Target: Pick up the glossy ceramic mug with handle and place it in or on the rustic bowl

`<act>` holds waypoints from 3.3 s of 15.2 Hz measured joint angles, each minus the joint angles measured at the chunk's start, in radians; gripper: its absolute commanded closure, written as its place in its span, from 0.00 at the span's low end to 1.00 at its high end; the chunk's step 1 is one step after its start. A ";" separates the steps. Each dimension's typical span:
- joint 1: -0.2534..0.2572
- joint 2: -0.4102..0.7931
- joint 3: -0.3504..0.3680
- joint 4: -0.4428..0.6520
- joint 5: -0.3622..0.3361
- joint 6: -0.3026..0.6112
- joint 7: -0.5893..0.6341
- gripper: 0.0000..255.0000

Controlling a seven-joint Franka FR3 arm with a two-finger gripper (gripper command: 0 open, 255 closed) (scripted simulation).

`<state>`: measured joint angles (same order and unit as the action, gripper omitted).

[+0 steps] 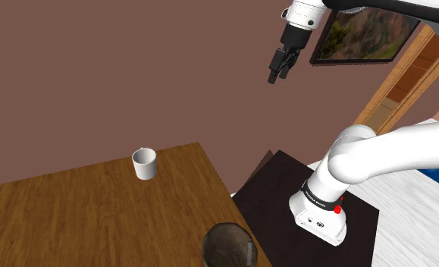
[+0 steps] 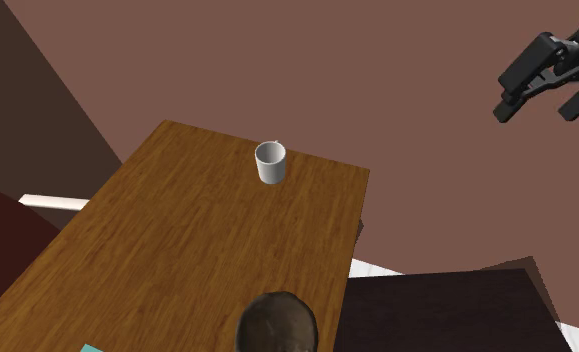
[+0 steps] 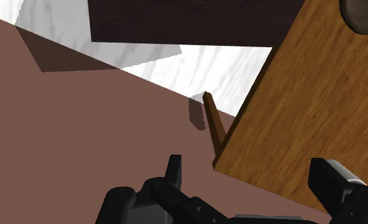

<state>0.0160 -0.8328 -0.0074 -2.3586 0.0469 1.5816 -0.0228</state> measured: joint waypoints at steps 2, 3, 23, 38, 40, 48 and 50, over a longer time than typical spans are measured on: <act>0.003 0.004 0.009 -0.008 0.005 0.012 0.008 0.00; 0.007 0.020 0.022 -0.010 0.012 0.030 0.019 0.00; 0.071 0.562 0.342 0.051 0.037 0.512 0.326 0.00; 0.178 1.171 0.427 0.457 -0.275 0.634 0.659 0.00; 0.209 1.245 0.419 0.534 -0.308 0.621 0.686 0.00; 0.326 1.515 0.374 0.805 -0.399 0.592 0.754 0.00; 0.331 1.535 0.368 0.811 -0.406 0.605 0.759 0.00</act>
<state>0.3469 0.7023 0.3609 -1.5479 -0.3594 2.1869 0.7358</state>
